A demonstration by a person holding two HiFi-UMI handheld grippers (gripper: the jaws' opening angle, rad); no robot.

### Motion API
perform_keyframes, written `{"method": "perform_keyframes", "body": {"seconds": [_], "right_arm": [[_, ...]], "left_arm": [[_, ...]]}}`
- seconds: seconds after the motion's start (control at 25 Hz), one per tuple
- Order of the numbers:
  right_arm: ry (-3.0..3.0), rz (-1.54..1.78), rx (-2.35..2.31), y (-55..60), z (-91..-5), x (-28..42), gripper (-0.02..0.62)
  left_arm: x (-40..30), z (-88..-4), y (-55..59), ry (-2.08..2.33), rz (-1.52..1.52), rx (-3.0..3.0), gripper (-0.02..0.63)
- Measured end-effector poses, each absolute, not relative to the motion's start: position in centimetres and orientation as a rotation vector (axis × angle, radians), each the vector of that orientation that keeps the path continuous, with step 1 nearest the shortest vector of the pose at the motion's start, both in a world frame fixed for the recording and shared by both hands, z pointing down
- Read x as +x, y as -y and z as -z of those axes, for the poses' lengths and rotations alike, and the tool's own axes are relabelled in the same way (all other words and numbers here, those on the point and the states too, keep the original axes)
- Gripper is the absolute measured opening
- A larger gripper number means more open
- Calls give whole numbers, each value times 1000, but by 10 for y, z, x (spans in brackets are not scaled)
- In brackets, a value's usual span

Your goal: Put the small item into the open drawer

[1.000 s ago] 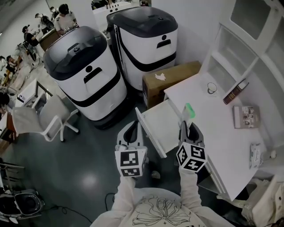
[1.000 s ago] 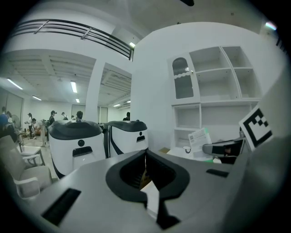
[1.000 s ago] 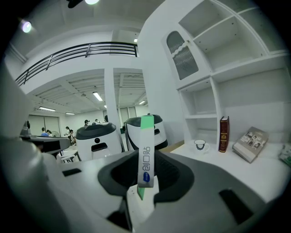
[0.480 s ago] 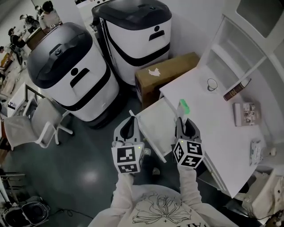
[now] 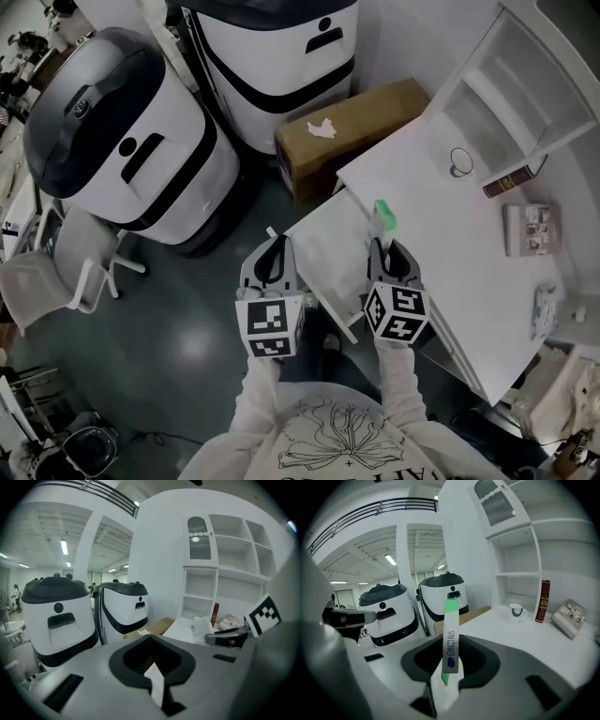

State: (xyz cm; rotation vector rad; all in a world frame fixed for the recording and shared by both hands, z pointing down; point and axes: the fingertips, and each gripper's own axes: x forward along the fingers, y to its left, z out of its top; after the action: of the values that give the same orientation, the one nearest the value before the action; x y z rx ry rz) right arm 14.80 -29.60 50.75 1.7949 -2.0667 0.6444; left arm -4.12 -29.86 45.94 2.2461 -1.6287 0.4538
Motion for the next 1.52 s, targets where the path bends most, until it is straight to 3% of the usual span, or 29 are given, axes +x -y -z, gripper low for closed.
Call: {"method": "perform_keyframes", "body": {"seconds": [1.52], "right_arm": [[1663,-1001,1420,299,-779,148,94]], "left_arm": [[-35,-598,355,1416,-644,2123,6]]}}
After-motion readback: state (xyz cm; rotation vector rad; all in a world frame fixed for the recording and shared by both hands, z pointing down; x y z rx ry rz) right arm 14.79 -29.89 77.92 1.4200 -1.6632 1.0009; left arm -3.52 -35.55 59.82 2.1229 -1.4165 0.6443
